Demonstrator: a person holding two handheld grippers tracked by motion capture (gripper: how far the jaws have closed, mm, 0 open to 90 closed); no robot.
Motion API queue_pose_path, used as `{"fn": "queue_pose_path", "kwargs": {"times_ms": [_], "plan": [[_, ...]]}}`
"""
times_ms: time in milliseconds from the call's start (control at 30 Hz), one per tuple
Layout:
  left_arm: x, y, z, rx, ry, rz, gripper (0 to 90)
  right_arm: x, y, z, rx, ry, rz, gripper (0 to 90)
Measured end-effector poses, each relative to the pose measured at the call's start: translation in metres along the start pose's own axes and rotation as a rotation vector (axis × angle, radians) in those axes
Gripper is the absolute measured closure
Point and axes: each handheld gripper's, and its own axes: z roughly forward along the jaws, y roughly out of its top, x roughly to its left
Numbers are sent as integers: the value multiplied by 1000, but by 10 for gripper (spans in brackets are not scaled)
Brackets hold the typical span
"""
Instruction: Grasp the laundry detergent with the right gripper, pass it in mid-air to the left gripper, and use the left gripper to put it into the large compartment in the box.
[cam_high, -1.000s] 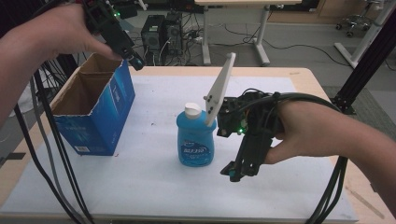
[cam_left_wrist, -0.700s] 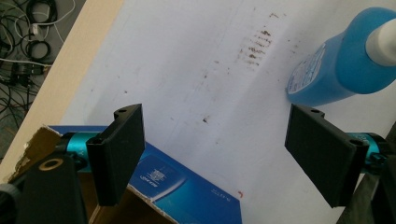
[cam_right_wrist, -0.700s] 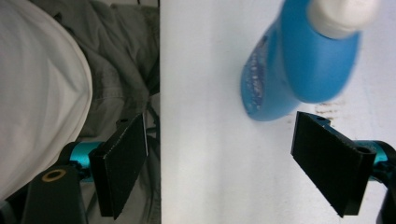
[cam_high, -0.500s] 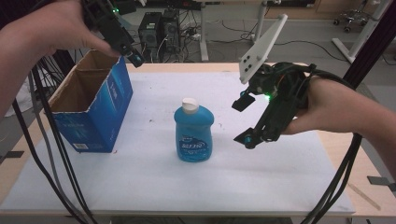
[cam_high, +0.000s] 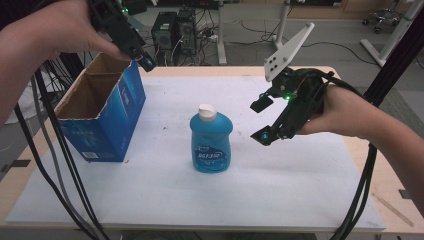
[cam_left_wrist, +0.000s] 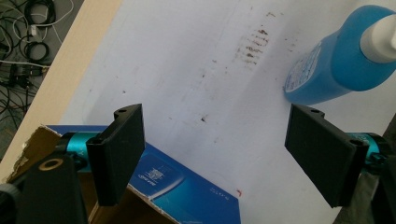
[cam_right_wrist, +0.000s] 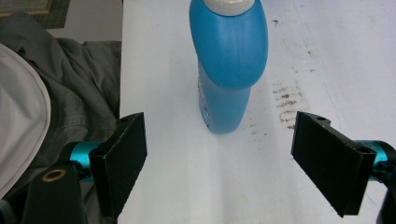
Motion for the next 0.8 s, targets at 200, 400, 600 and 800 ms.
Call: {"fn": "queue_pose_path", "kwargs": {"times_ms": [200, 400, 600, 800], "plan": [[-1, -1, -1, 3, 1, 9, 203, -8, -1, 16, -13, 23, 2, 179], [-3, -2, -2, 5, 3, 17, 203, -13, -2, 30, -9, 37, 10, 179], [-3, -2, -2, 5, 6, 22, 203, -18, -1, 45, -8, 47, 13, 180], [-3, -3, -3, 5, 11, 25, 203, -20, -1, 61, -17, 60, 24, 180]]}}
